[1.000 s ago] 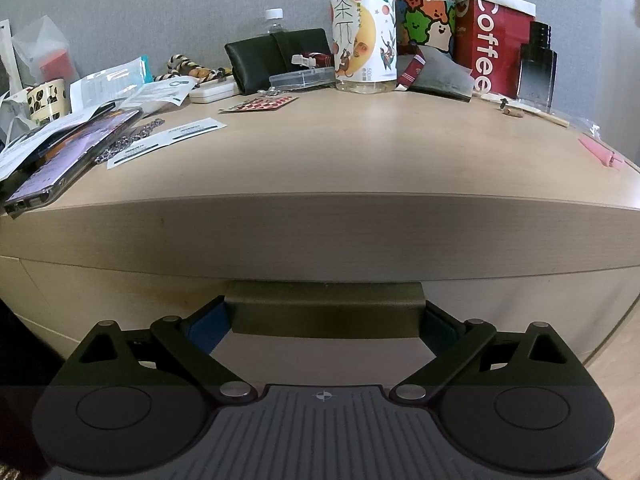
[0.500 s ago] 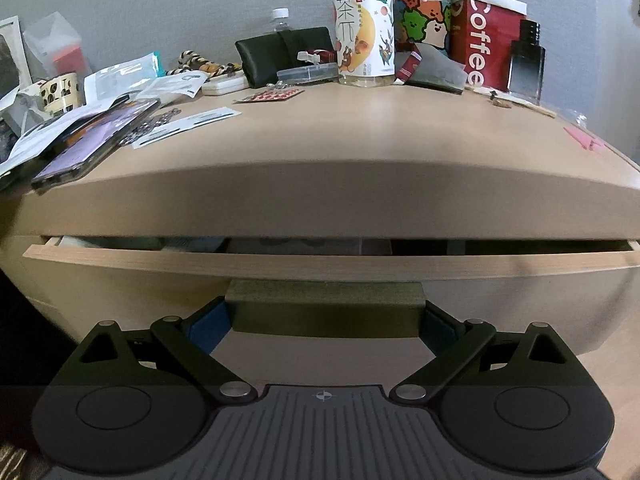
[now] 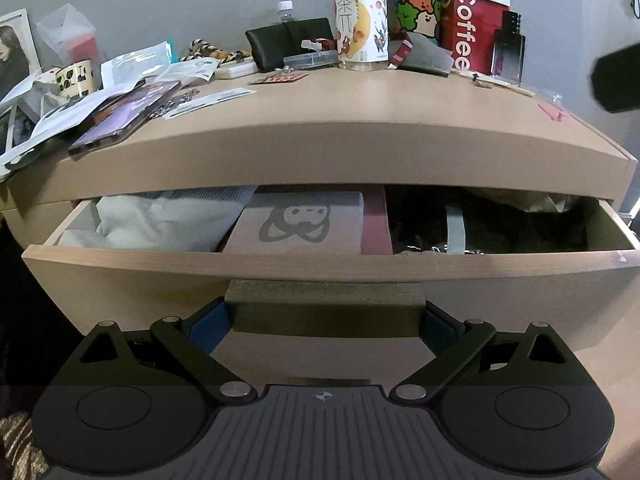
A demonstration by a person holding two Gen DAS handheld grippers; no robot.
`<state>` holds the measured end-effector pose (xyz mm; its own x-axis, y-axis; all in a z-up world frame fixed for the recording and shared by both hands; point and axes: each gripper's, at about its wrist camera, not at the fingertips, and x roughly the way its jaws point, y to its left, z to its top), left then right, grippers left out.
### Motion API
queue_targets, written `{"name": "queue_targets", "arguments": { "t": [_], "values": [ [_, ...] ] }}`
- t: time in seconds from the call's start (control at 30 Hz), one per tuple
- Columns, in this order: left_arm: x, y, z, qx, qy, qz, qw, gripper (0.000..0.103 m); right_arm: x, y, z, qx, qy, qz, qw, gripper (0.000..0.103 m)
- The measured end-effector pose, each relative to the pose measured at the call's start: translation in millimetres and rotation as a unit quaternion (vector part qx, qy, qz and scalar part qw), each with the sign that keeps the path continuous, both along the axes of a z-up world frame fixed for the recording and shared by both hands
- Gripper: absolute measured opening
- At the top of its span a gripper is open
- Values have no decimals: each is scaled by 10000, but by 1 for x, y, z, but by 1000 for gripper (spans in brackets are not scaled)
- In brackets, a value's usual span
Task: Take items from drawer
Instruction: 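Close the left gripper on the handle and pull the drawer open, then reach the right gripper into the drawer while the left gripper holds the handle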
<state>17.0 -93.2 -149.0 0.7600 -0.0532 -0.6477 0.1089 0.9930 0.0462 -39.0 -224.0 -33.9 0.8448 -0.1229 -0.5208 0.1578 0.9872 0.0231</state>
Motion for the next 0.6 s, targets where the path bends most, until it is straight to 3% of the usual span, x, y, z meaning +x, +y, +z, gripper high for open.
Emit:
{"name": "queue_targets", "arguments": {
  "t": [0.4,0.6],
  "values": [
    [-20,4,4,3,246,-2,9997,97,18,36,0,268,608,678,9955,103],
    [-45,9,3,-35,134,32,9999,97,3,53,17,186,332,779,9962,103]
  ]
}}
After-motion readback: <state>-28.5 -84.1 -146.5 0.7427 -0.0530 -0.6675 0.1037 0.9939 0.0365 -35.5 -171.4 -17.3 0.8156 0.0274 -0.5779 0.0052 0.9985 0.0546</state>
